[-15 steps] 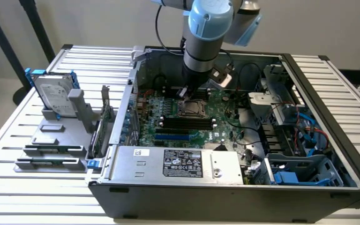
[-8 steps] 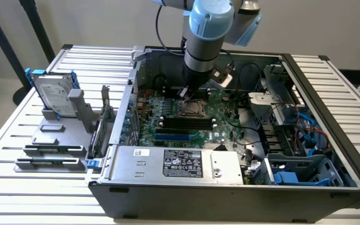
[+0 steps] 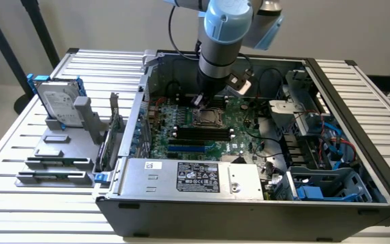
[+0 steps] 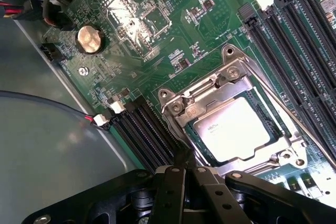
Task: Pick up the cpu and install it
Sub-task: 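Install the first cpu locking lever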
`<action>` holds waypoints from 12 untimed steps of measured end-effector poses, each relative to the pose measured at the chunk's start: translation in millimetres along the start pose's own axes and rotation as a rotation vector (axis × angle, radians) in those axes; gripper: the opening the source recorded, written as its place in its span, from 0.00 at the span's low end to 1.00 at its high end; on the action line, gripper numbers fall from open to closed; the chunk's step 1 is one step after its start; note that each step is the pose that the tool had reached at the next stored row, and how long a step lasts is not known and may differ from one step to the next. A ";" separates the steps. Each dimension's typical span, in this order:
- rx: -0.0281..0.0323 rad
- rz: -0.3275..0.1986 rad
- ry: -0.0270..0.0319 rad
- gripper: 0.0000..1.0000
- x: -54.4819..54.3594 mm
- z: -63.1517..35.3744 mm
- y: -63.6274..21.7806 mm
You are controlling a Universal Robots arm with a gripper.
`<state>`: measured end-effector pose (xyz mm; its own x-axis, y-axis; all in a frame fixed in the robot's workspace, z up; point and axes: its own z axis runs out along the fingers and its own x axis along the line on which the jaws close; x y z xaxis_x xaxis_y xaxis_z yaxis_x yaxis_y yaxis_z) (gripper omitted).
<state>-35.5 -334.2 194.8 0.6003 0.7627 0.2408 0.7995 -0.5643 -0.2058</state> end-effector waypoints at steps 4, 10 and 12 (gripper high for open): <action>0.0000 0.000 -0.0002 0.11 -0.9 -0.1 -1.1; 0.0000 0.000 -0.0003 0.11 0.1 0.4 -1.9; -0.0002 0.000 -0.0002 0.11 0.7 0.6 -2.4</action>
<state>-37.0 -332.1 194.9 0.6003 0.7627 0.2405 0.7995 -0.5644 -0.2056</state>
